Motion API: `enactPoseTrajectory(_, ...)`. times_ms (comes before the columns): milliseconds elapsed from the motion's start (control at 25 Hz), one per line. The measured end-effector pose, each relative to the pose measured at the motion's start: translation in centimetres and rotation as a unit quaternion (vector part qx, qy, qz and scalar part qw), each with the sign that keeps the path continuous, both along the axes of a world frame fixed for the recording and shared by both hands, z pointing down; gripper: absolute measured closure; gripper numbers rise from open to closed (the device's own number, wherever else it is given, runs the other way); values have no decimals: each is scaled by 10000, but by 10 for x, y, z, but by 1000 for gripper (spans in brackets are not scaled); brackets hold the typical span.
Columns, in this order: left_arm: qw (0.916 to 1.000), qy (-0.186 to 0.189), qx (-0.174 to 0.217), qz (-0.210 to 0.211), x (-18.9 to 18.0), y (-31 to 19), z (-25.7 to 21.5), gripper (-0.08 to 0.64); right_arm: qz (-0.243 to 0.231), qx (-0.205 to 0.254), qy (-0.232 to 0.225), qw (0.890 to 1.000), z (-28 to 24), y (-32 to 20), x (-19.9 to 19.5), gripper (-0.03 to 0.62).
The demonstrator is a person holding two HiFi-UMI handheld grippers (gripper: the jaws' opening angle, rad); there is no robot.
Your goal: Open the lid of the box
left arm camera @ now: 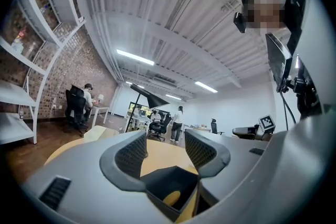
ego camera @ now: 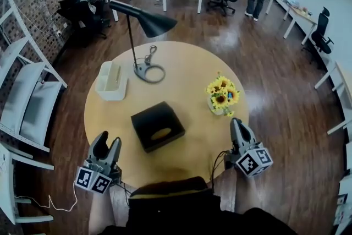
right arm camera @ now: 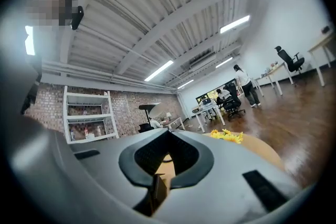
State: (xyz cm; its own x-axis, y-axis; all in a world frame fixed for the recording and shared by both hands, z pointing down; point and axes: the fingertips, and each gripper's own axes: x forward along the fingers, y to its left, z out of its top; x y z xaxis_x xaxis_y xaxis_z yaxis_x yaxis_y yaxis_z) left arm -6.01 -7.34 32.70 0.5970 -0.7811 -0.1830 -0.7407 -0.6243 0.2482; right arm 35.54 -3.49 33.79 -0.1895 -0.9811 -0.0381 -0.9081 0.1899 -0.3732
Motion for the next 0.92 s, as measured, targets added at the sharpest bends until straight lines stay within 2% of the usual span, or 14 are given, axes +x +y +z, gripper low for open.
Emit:
enactPoseTrajectory(200, 9999, -133, -37, -48, 3, 1, 3, 339, -82, -57, 79, 9999, 0, 2, -2, 592)
enactPoseTrajectory(320, 9999, -108, -17, -48, 4, 2, 3, 339, -149, -80, 246, 9996, -2, 1, -7, 592)
enactPoseTrajectory(920, 9995, -53, -105, -289, -19, 5, 13, 341, -323, -3, 422, 9986, -15, -8, -16, 592)
